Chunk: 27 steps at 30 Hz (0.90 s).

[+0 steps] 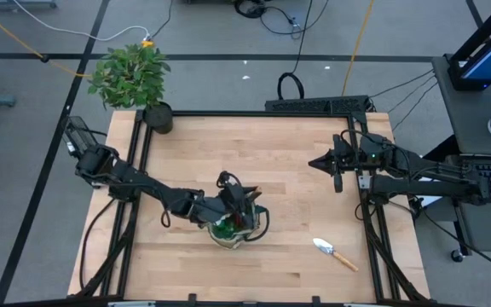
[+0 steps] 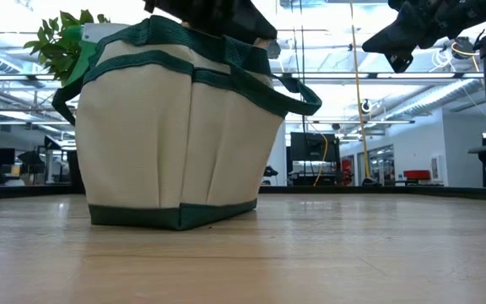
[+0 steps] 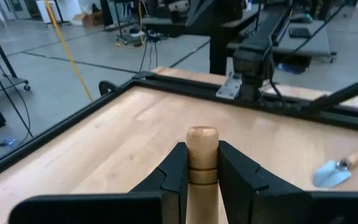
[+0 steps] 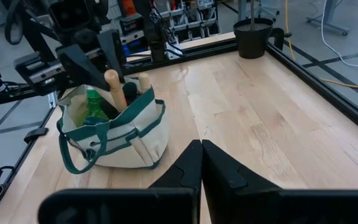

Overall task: Pick & Place Garden tools in Gardening bag
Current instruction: Put the hand rake into the gardening bag

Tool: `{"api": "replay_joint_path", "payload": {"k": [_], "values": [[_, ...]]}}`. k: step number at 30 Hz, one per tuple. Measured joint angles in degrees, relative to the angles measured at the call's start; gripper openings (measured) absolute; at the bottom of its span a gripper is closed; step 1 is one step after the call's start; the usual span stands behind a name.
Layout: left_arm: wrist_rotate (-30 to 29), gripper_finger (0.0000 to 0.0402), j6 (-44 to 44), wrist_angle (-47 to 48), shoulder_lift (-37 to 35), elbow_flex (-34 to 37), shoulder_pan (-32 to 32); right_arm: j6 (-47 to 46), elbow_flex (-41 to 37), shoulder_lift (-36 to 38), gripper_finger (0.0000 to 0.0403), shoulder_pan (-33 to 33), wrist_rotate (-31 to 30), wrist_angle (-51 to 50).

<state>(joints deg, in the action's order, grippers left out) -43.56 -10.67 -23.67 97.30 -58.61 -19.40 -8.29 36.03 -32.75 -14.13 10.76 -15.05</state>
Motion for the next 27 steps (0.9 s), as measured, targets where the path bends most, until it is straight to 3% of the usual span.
{"api": "replay_joint_path", "payload": {"k": [9,18,27], "values": [[2.0,0.0062,-2.9,-3.9,-0.1,3.8,1.5,0.0,0.0,0.0,0.0,0.0,-0.1,0.1],[2.8,0.0064,0.3,-9.2,-0.1,6.2,1.3,0.0,0.0,0.0,0.0,0.0,-0.2,0.2],[2.5,0.0164,5.0,-9.7,-0.9,6.3,0.8,0.0,0.0,0.0,0.0,0.0,-0.2,0.2]]}}
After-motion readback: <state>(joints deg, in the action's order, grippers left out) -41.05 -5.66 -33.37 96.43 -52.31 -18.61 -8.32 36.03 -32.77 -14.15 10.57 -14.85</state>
